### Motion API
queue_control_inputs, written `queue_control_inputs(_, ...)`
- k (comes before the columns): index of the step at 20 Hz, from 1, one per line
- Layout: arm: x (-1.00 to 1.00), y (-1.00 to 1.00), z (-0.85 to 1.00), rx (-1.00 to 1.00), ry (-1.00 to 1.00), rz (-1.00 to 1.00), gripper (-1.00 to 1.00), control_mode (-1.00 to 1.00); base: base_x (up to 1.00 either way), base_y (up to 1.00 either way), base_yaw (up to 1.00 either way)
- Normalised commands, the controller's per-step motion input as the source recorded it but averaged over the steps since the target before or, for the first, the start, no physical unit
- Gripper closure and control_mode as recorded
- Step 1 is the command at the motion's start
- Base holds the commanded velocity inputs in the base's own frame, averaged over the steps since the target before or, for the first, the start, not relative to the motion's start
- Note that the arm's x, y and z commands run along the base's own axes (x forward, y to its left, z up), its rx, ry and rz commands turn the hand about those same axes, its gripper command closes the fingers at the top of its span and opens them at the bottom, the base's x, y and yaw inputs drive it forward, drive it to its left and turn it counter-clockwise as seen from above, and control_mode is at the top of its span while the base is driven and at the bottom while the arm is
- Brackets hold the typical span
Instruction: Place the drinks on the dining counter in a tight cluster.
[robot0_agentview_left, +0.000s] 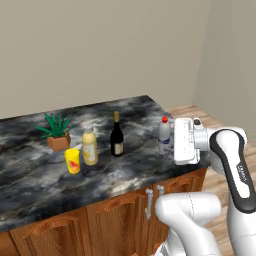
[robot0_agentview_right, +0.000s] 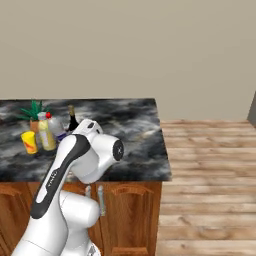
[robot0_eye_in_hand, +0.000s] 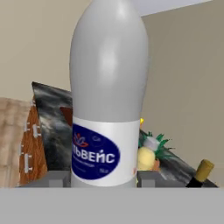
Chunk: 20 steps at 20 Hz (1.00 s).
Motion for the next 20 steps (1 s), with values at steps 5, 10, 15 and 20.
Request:
queue_control_inputs(5,0.00,0.00,0.00,0.00,0.00,0.00,1.00,1.00,-0.09,0.54,-0.03)
queue_control_inputs(10,0.00,0.00,0.00,0.00,0.00,0.00,1.00,1.00,-0.10,0.06,0.00)
queue_control_inputs(15,0.00,0.00,0.00,0.00,0.00,0.00,1.00,1.00,-0.08,0.00,-0.01)
queue_control_inputs(20,-0.02,0.07,0.06,-0.02,0.08,-0.16,1.00,-1.00,-0.04,0.00,-0.02)
